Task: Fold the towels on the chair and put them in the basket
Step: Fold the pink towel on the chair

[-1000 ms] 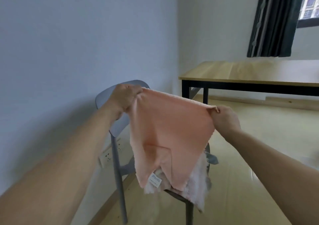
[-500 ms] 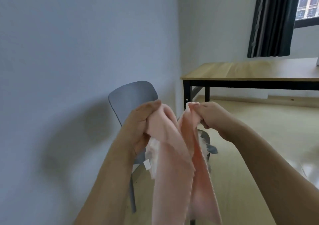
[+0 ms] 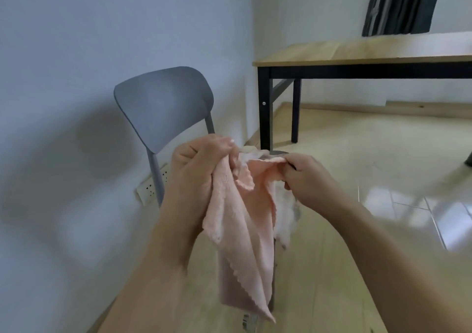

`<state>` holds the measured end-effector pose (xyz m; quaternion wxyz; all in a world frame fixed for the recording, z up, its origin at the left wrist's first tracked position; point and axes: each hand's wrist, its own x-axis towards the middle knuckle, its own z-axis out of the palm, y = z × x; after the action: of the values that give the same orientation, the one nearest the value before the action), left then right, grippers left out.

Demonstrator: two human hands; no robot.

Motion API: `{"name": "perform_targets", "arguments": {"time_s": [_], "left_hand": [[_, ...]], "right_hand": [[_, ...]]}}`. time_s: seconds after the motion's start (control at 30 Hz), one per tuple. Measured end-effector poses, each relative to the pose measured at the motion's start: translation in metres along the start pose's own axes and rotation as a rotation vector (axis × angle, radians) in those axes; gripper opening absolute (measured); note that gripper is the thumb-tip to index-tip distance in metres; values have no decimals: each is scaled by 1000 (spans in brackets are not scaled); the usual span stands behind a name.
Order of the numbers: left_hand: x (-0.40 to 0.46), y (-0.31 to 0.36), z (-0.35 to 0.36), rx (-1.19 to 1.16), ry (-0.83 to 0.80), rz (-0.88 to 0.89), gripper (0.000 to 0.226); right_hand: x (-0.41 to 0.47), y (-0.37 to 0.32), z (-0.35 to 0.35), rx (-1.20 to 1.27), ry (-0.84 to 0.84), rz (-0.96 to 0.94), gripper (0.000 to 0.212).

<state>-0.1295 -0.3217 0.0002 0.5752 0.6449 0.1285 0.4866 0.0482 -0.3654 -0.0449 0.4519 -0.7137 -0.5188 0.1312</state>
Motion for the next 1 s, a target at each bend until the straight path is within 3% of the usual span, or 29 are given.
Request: {"name": "perform_targets", "arguments": {"time_s": [0.1, 0.23, 0.4, 0.53, 0.67, 0.83, 1.0], "left_hand": [[4, -8, -5, 266, 103, 32, 42], [6, -20, -16, 576, 110, 66, 43], [7, -22, -25, 848, 202, 89, 50], [11, -23, -35, 936, 253, 106, 51], [15, -20, -36, 992, 292, 143, 52], [18, -16, -36, 969, 309, 141, 50], [15, -16, -35, 1030, 301, 131, 54]], "right_hand": [[-1, 1, -3, 38, 45, -3, 31], [-2, 1, -1, -40, 73, -52, 12], [-2, 5, 0, -113, 59, -109, 23], [-5, 14, 7, -16, -46, -100, 18], [-8, 16, 12, 50, -162, -220, 22], [-7, 15, 13, 127, -116, -243, 40], [-7, 18, 13, 184, -115, -220, 26]]}}
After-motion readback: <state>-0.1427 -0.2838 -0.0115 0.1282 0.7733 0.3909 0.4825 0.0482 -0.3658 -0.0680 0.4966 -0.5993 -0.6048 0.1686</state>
